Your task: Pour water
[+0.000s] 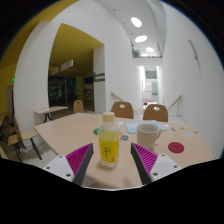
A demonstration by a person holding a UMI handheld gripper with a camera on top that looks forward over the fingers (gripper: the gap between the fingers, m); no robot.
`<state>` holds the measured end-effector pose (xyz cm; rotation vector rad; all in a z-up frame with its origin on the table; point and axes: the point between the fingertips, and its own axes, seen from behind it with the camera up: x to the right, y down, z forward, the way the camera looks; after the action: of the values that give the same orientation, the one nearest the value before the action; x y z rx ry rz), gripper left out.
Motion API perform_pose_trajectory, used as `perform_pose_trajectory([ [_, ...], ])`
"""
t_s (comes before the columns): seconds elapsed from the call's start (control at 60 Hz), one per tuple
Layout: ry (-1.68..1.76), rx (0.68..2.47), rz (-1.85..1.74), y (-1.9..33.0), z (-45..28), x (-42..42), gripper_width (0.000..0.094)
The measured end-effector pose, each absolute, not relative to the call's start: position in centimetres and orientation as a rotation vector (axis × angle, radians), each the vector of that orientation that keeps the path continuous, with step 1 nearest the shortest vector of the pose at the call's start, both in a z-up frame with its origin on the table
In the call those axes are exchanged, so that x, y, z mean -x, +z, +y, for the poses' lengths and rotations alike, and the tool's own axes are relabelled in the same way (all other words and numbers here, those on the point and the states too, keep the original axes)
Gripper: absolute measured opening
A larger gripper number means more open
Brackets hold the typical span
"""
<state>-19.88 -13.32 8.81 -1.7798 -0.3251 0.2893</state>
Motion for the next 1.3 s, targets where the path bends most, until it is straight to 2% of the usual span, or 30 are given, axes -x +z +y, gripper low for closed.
perform_pose_trajectory([
  [0.283, 0.171, 1.785, -0.243, 7.2, -3.8, 24.1, 0.0787],
  [0.3, 0.175, 1.785, -0.24, 7.3, -3.7, 24.2, 0.0759],
  [0.35, 0.18, 1.782, -0.229, 6.9, -2.9, 23.8, 0.05],
  [0.4, 0.151, 1.784, -0.207, 6.6, -2.5, 23.8, 0.0483],
  [0.45, 0.155, 1.82, -0.231, 5.9, -2.9, 24.0, 0.0421],
  [0.533, 0.205, 1.83, -0.217, 5.8, -2.6, 24.0, 0.0397],
  [0.617, 0.231, 1.822, -0.214, 6.1, -2.6, 24.2, 0.0333],
  [0.733, 0.476, 1.841, -0.12, 7.1, -1.7, 26.5, 0.0314],
  [0.8, 0.72, 1.799, 0.011, 9.8, -1.0, 28.7, 0.0314],
  [0.933, 1.207, 1.619, 0.455, 15.9, 1.7, 27.8, 0.0313],
  [0.983, 1.349, 1.532, 0.634, 16.9, 3.0, 26.7, 0.0318],
  [1.05, 1.495, 1.431, 0.853, 17.5, 3.9, 25.1, 0.0329],
  [1.15, 1.7, 1.37, 1.019, 16.4, 4.0, 24.2, 0.0328],
  [1.183, 1.768, 1.342, 1.056, 17.4, 3.3, 24.6, 0.0326],
  [1.2, 1.758, 1.333, 1.102, 17.5, 5.3, 25.7, 0.0327],
  [1.3, 1.787, 1.324, 1.097, 17.9, 4.1, 25.9, 0.0327],
])
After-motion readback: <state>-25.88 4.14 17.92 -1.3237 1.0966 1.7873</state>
